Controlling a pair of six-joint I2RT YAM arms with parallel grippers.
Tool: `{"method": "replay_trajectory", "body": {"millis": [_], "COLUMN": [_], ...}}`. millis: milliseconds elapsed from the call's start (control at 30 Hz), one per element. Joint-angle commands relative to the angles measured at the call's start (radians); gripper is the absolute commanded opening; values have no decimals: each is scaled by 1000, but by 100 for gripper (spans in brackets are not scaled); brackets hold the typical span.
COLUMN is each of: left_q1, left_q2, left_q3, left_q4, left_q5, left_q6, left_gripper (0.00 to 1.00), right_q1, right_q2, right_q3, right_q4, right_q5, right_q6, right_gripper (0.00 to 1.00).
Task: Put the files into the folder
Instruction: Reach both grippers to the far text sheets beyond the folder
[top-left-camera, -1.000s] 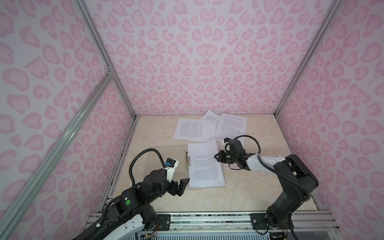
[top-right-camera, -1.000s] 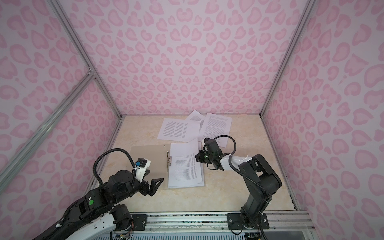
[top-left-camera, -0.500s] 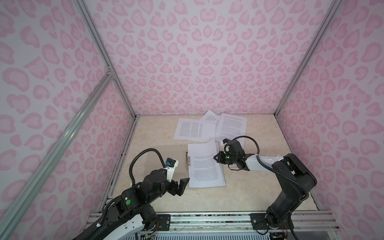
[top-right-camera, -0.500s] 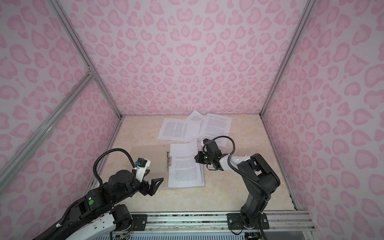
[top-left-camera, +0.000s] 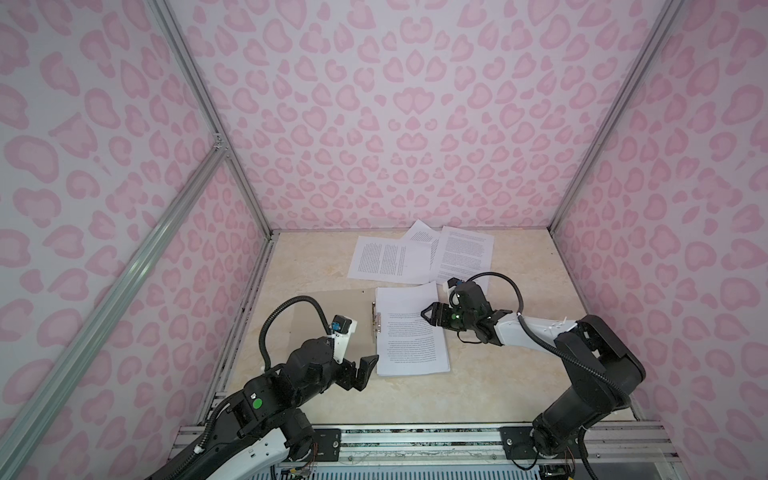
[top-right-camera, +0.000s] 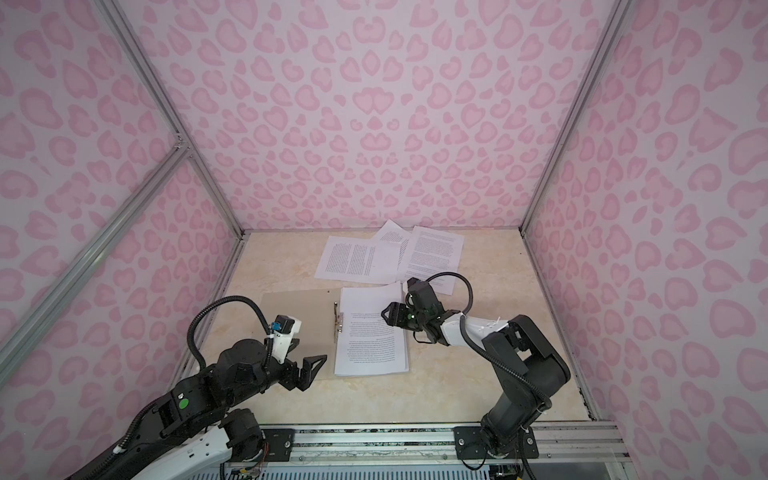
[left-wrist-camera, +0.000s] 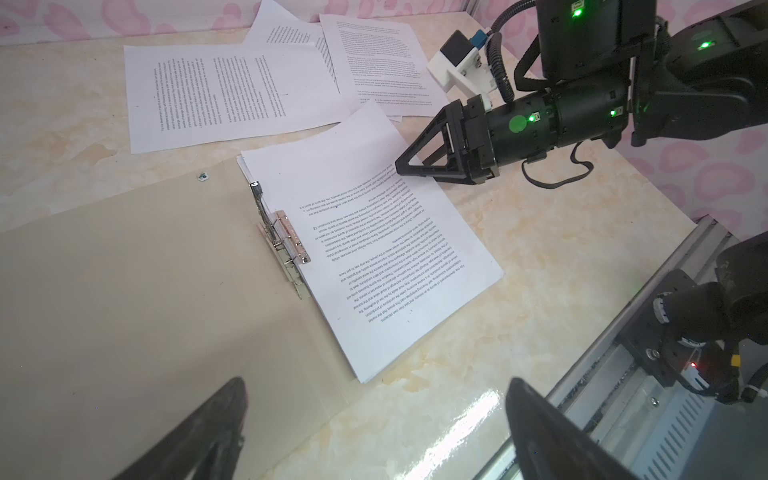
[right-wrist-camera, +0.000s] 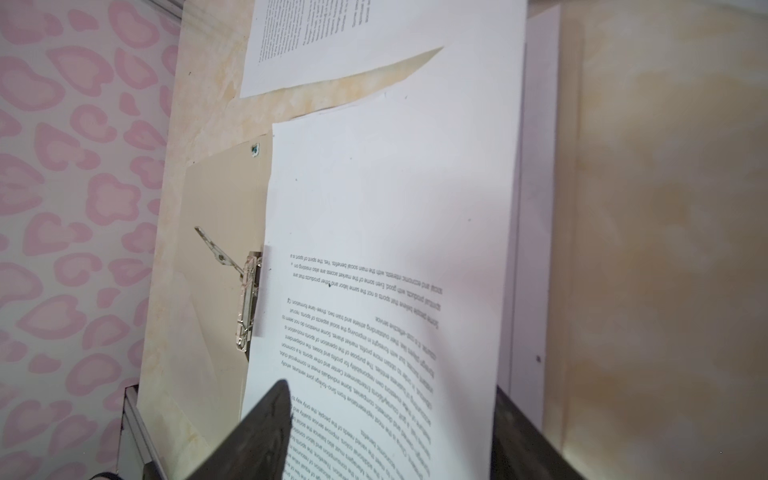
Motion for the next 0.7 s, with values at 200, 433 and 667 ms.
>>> {"method": "replay_trajectory", "body": {"millis": [200,433,667], "left_q1": [0,42,272], "left_q2": [1,182,561], "left_q3": [12,88,254], "left_q4": [3,59,270], "left_q5": [-48,-131,73], "left_q6": [-25,-244,-263], "left_gripper": [98,96,100], "right_q1": [-48,-129,-205], "right_q2": [-70,11,240], "right_q3": [17,192,499], "right_q4": [-172,-190,-238], "right_q5": [191,115,-11], "right_q6": [-47,-154,-257], "right_gripper": [83,82,83]}}
